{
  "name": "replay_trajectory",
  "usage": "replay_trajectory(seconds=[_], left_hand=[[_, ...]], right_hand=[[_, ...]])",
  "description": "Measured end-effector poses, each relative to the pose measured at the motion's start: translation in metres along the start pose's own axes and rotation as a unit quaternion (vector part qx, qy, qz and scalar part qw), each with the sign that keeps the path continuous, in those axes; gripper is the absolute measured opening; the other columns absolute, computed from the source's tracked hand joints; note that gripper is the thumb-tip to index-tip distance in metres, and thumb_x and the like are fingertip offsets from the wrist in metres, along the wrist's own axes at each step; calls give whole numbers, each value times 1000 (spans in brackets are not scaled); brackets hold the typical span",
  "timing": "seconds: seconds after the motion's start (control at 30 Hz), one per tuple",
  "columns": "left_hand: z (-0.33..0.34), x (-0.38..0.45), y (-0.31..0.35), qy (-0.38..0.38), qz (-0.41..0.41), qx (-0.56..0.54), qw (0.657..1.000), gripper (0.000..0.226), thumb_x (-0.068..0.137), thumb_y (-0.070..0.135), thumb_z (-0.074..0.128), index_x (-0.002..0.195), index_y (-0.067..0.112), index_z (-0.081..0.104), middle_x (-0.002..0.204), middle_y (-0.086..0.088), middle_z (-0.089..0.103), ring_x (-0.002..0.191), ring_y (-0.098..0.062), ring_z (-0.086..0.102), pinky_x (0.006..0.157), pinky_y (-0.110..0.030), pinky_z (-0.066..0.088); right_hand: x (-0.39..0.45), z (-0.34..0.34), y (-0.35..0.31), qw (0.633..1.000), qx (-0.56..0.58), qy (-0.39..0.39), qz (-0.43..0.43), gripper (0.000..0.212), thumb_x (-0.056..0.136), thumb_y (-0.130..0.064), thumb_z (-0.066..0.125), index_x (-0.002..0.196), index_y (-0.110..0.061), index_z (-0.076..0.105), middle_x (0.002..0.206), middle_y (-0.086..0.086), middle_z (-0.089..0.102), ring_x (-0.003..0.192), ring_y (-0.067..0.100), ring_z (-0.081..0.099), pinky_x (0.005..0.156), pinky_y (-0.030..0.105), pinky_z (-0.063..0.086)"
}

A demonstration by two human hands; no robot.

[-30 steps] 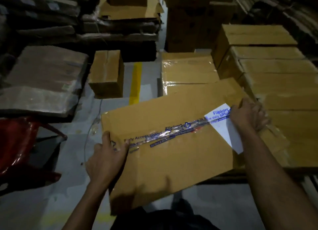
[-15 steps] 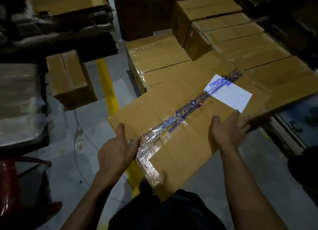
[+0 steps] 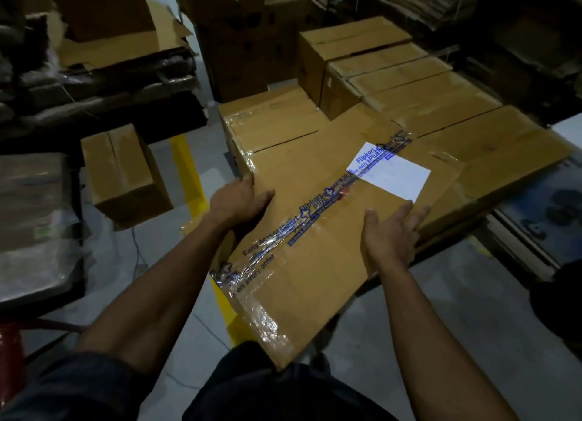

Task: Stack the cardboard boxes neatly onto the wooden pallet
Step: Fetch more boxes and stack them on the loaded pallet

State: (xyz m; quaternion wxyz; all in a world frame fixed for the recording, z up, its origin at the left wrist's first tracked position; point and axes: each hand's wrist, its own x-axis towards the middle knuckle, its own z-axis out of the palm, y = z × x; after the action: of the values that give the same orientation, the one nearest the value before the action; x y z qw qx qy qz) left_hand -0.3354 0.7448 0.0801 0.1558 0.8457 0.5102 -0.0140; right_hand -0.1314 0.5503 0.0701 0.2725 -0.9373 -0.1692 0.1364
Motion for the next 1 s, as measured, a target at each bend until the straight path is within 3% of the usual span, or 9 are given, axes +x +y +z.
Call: replay_trajectory(seconds=[0.17,0.33,0.53,0.67,0.77,0.9,1.0], left_hand=[[-7,37,4,-62,45,-67,995,69,90,68,46,128,11,48,120,-10,62,102,-29,60,89,-44,52],[-9,74,0,-140,147,-132,970,60,88,64,54,119,12,46,116,-10,61,97,-26,60,84,-40,52],[0,82,-10,-184,212,-216,935,57,90,57,57,124,13,41,114,-3,60,97,-20,60,81,-35,50],[2,87,-12,-199,222,-216,930,65,90,62,53,128,12,37,119,-10,62,102,-29,61,84,-40,51],[-1,88,-13,-211,222,-236,922,82,87,66,55,143,13,28,132,-12,59,112,-32,60,93,-45,51],[-5,85,-11,-231,233,-262,907,97,87,61,61,156,33,-2,149,-9,46,124,-34,55,103,-47,46],[-7,85,-12,-237,244,-265,902,106,76,68,62,155,39,-3,152,-4,42,126,-31,53,104,-46,45]], right_hand=[[-2,0,-3,1000,-6,12,3,86,95,-57,48,159,-15,9,166,2,-12,148,33,20,109,49,35],[-7,2,-13,997,3,53,53,82,93,-57,54,157,-20,18,166,2,-7,140,35,37,103,46,41],[-34,15,-25,978,76,114,159,87,88,-62,56,155,-26,13,150,9,42,126,37,51,103,54,43],[-67,27,-32,965,80,111,222,84,86,-68,52,151,-26,19,139,9,54,120,37,55,98,53,47],[-81,29,-37,957,101,110,249,92,75,-77,53,149,-30,23,136,6,57,118,37,57,97,54,48],[-82,27,-43,949,121,115,268,95,67,-80,54,146,-34,28,131,3,61,114,36,60,97,56,48],[-83,26,-47,948,123,123,267,86,69,-78,56,139,-33,34,126,3,62,109,34,61,94,54,50]])
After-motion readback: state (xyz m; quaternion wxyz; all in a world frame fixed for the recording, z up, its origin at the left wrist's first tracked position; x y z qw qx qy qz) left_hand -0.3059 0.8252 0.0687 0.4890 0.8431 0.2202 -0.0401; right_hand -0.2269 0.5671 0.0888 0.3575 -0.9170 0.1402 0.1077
